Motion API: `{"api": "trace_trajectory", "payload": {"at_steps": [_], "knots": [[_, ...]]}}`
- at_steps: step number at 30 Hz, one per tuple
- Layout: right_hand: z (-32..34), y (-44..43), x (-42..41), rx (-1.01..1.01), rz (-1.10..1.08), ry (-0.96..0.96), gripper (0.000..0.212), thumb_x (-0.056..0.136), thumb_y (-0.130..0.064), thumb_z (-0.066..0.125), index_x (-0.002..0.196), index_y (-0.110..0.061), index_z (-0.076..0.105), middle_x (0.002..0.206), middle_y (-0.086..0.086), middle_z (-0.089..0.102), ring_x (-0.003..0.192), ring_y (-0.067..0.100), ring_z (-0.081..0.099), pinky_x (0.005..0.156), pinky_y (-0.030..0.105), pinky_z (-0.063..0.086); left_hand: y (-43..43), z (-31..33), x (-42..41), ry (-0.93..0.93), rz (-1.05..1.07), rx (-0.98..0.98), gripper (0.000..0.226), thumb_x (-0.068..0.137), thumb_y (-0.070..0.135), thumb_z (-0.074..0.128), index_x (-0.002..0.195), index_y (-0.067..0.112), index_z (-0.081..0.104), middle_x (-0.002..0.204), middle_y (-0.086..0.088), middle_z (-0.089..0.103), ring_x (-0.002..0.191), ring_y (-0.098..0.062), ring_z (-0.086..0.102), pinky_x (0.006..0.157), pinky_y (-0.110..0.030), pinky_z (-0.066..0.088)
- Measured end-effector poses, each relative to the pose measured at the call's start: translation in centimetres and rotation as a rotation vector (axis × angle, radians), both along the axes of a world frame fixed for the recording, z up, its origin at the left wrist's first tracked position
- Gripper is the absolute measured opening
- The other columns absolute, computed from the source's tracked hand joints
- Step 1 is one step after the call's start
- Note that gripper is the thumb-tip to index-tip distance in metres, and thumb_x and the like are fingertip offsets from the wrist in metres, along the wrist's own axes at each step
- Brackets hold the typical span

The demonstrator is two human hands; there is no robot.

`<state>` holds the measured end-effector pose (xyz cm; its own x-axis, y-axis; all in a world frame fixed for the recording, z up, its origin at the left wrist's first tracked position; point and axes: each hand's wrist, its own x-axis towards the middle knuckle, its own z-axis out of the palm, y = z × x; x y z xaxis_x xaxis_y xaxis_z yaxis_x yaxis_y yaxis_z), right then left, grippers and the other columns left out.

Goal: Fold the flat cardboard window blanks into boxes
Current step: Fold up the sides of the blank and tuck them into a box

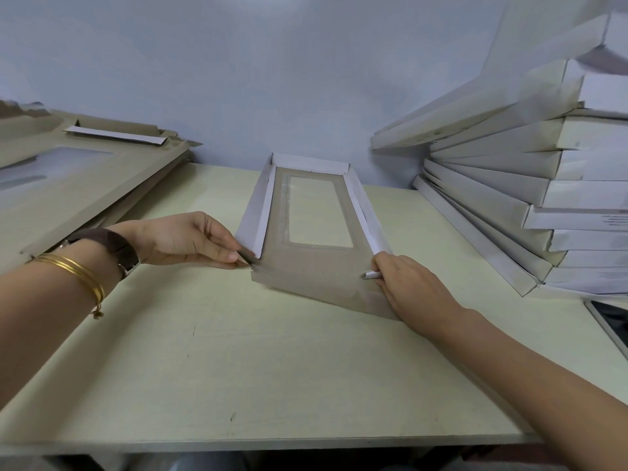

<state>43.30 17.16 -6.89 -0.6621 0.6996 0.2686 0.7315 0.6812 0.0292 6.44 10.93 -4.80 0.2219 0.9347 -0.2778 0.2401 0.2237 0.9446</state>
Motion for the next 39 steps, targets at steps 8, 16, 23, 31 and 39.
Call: {"api": "trace_trajectory", "payload": {"at_steps": [8,16,23,31,39], "knots": [[0.0,-0.1,-0.1,0.013,0.006,0.002,0.015,0.102,-0.016,0.038,0.088,-0.014,0.037,0.077,0.003,0.049,0.073,0.026,0.045,0.064,0.044,0.046,-0.2,-0.7,1.4,-0.024,0.179,0.110,0.003,0.078,0.010,0.070,0.079,0.006,0.070,0.093,-0.020,0.071,0.079,-0.020,0.070,0.079,-0.025,0.058],[0.2,-0.3,0.1,-0.062,-0.034,0.009,0.020,0.088,0.002,0.042,0.100,-0.014,0.040,0.086,-0.001,0.049,0.080,0.027,0.046,0.069,0.042,0.046,-0.4,0.0,5.3,0.750,0.170,0.536,0.016,0.082,0.020,0.075,0.069,0.017,0.064,0.068,0.008,0.066,0.065,-0.011,0.060,0.066,-0.024,0.047],[0.8,-0.2,0.3,-0.026,-0.023,0.066,0.011,0.097,-0.007,0.042,0.100,-0.009,0.052,0.093,0.004,0.051,0.075,0.031,0.050,0.065,0.043,0.047,-0.4,-1.5,7.2,0.911,0.259,0.674,0.014,0.088,0.023,0.061,0.085,0.028,0.048,0.072,0.014,0.055,0.067,-0.004,0.050,0.057,-0.027,0.037],[1.0,0.7,0.4,-0.038,0.049,0.155,0.010,0.096,-0.008,0.044,0.089,-0.013,0.041,0.076,0.004,0.049,0.068,0.030,0.044,0.064,0.046,0.044,-0.1,-1.8,7.4,0.969,0.158,0.770,0.024,0.086,0.013,0.052,0.072,0.026,0.038,0.067,0.006,0.054,0.064,-0.020,0.047,0.060,-0.034,0.041],[0.9,1.7,1.6,-0.181,0.095,0.171,0.028,0.085,-0.048,0.062,0.093,-0.024,0.051,0.084,-0.019,0.047,0.077,-0.001,0.047,0.065,0.017,0.033,-0.9,-0.2,7.2,0.945,0.056,0.506,0.057,0.061,0.071,0.072,0.094,0.030,0.051,0.082,0.005,0.060,0.079,-0.015,0.057,0.073,-0.034,0.050]]}}
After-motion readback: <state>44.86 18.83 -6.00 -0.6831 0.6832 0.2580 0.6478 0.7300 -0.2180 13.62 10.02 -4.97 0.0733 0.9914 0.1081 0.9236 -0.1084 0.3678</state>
